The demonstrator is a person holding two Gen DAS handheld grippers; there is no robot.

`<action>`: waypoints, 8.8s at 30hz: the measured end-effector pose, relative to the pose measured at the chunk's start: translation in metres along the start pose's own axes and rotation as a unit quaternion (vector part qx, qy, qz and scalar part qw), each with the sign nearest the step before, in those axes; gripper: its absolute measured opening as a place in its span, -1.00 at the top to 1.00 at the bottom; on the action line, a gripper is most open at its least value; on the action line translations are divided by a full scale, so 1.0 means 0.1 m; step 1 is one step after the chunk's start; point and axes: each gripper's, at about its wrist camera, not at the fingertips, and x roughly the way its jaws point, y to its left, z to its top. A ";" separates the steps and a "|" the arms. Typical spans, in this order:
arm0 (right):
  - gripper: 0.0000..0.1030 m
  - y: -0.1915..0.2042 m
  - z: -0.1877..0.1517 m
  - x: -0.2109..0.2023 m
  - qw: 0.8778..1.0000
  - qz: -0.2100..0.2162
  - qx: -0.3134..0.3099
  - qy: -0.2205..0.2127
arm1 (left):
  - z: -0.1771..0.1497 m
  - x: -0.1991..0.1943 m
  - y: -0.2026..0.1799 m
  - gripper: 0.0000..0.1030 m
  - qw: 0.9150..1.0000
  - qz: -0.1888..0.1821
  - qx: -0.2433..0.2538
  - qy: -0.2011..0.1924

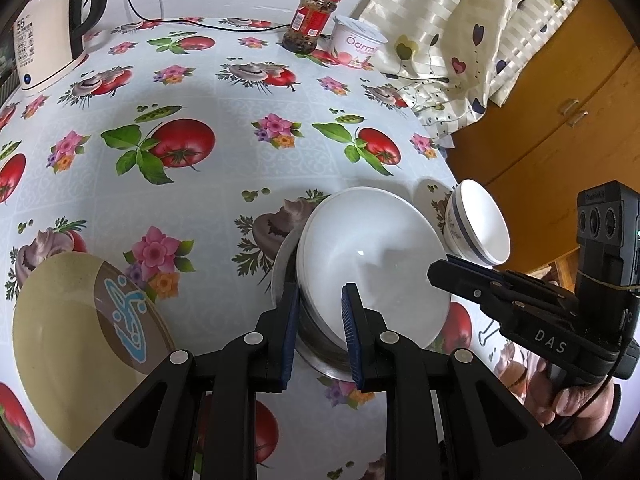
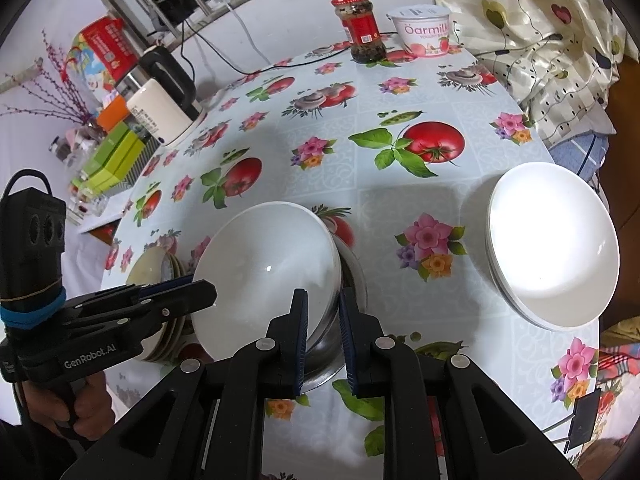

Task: Organize plates and bowls
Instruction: 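Open both grippers and withdraw them from the nested bowls, then move both grippers to the other stack of white bowls, then close both grippers on the white bowl rim and lift it, then carry the blue-striped white bowls with both grippers over the steel bowl, then lower the white bowls into the steel bowl and open both grippers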

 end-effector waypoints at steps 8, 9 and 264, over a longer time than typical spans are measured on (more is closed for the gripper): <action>0.67 -0.02 0.01 -0.06 1.000 0.010 -0.001 -0.009 | 0.01 -0.07 0.04 0.56 1.000 0.006 -0.003 -0.017; 0.67 -0.02 0.01 -0.06 1.000 0.011 -0.002 -0.009 | 0.01 -0.07 0.03 0.56 1.000 0.008 -0.002 -0.017; 0.69 0.18 0.05 -0.22 0.999 -0.021 -0.028 -0.018 | 0.08 -0.13 -0.23 0.70 0.997 0.068 0.033 0.017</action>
